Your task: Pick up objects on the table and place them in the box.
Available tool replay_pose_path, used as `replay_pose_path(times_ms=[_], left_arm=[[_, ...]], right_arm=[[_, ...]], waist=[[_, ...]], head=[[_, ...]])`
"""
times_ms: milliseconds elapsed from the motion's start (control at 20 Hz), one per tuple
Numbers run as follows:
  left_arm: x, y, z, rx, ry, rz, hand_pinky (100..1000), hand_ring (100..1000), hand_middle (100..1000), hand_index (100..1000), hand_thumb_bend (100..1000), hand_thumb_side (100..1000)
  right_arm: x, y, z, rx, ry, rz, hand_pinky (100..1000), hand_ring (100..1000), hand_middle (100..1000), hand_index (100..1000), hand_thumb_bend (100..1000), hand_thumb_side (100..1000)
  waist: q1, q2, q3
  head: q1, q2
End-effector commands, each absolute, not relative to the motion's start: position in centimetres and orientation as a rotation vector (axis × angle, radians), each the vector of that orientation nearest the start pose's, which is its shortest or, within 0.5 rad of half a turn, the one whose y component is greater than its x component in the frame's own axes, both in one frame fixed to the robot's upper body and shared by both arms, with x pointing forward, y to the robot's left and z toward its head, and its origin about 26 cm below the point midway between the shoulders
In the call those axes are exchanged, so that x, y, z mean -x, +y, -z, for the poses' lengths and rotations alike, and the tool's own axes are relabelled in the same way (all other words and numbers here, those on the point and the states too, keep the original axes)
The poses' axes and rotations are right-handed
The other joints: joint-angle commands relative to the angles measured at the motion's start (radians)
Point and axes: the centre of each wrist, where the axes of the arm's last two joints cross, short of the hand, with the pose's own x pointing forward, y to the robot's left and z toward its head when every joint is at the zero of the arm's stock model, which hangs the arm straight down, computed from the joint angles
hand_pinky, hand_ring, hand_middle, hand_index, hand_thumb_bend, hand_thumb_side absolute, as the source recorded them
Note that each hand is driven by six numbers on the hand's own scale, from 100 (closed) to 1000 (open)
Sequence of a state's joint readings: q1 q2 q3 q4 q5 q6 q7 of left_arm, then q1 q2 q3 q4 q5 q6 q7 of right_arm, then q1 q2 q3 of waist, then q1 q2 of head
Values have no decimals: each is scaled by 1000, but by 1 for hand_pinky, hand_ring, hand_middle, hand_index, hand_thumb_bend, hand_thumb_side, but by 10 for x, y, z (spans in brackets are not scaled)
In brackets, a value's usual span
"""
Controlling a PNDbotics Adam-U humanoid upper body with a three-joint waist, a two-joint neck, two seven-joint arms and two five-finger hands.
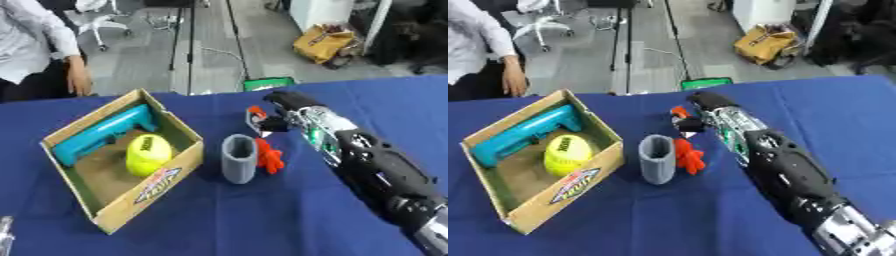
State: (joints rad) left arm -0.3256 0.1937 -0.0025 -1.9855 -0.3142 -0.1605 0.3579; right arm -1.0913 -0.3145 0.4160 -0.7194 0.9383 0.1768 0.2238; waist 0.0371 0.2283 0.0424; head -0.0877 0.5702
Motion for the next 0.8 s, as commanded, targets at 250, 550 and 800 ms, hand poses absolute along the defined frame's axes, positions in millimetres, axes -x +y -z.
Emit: replay_pose_path(times_ms=[250,550,800], left_arm=[[-303,236,-201,-531,-2540,25,1000,921,903,834,100,1000],[-303,237,-201,-531,-2539,23,1000,920,902,834,100,1000],[-303,236,-201,-531,-2540,21,1000,922,903,835,100,1000]], right_arm=[[-501,-191,-186,1064,-1194,-1393,893,975,931,1000,271,1000],[-501,-191,-186,1039,-1175,-1390,895,977,933,1000,273,1000],[-500,-191,-184,1015,-1157,-1403,901,979,936,1000,270,1000]], waist=[[-2,-19,1],[-3,-18,2],[-3,-17,2]], head=[[-1,-5],[-2,-6],[-3,-7]])
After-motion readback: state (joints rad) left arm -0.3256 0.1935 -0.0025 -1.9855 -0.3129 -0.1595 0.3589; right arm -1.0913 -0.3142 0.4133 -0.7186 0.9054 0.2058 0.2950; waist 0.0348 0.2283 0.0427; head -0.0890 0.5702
